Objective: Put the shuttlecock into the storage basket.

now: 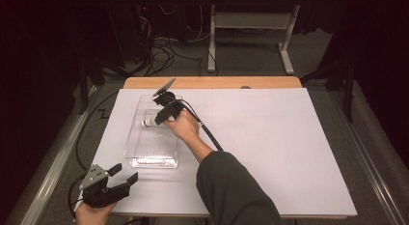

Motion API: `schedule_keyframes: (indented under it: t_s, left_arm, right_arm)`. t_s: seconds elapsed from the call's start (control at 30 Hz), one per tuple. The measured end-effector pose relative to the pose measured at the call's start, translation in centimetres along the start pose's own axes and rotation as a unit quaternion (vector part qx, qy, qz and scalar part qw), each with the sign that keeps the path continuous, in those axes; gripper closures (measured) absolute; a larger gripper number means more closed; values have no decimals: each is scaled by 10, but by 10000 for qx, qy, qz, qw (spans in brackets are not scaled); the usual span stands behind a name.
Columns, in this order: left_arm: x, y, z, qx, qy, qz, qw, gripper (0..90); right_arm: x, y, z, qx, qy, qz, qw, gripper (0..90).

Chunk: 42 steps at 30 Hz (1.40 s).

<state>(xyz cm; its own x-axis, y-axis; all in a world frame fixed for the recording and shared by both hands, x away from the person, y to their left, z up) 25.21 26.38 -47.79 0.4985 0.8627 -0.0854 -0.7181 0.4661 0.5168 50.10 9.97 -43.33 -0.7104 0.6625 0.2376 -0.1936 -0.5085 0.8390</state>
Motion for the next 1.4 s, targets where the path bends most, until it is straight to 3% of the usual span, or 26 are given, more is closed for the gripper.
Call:
schedule_keyframes:
  t_s: [0.13, 1.4]
  left_arm:
    - [0, 0, 0, -18, 13, 0, 10000, 298]
    - [-1, 0, 0, -24, -2, 7, 10000, 297]
  right_arm:
    - [0, 0, -1, 36, 86, -4, 10000, 712]
    - [-2, 11, -8, 223, 10, -74, 9997, 703]
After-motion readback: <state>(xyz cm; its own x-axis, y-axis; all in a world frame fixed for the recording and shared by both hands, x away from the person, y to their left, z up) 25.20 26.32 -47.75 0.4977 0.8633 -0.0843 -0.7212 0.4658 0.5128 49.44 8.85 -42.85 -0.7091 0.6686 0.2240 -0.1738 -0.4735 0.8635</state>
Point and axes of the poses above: each handheld gripper's, and its own axes: y roughly backward along the jaws, z roughly out of its top, x roughly to its left, the point moved 3 cm from there along -y, roughly forward along the jaws, and after that the axes turned 3 degrees about -y, right-handed, at the moved point
